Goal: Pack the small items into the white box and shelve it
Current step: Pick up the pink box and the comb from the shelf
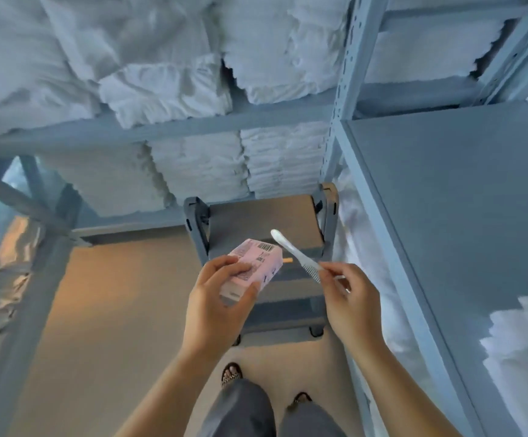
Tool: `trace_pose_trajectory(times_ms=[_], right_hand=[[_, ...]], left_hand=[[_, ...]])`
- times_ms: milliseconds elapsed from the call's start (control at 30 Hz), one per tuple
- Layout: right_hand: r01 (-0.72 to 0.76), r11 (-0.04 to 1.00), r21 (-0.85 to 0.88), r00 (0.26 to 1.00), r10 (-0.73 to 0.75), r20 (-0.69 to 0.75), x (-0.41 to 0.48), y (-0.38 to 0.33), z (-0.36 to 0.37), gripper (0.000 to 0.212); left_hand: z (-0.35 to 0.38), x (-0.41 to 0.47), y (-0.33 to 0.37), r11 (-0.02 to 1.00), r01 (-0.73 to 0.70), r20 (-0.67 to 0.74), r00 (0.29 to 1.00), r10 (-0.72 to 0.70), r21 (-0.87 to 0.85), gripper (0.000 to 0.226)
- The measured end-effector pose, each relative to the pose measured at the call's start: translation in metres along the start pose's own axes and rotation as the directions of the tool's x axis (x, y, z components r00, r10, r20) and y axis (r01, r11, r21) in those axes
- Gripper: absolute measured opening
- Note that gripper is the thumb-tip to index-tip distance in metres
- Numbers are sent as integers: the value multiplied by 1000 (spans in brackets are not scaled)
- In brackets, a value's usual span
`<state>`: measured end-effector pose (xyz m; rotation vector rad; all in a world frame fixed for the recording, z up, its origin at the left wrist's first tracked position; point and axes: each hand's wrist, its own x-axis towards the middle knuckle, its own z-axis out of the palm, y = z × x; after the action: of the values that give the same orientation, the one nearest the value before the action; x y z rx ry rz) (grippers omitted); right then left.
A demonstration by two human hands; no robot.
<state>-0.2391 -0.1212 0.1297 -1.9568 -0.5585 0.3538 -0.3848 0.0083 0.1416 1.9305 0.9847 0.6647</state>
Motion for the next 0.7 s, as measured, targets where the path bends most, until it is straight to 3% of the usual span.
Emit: trace_pose_trajectory(times_ms=[267,467,700], right_hand=[[189,978,85,952,-203,228,-27,-84,97,11],[335,925,180,826,-380,416,-100,-169,232,9],[421,844,332,668,-536,517,-228,-269,393,7]], left_hand=[[-125,-34,-34,996,85,-369,925,-90,-30,22],[-267,-86,-93,991,133,-615,782,-100,7,22],[-449,-165,-167,966,237,-771,633,-75,100,28]])
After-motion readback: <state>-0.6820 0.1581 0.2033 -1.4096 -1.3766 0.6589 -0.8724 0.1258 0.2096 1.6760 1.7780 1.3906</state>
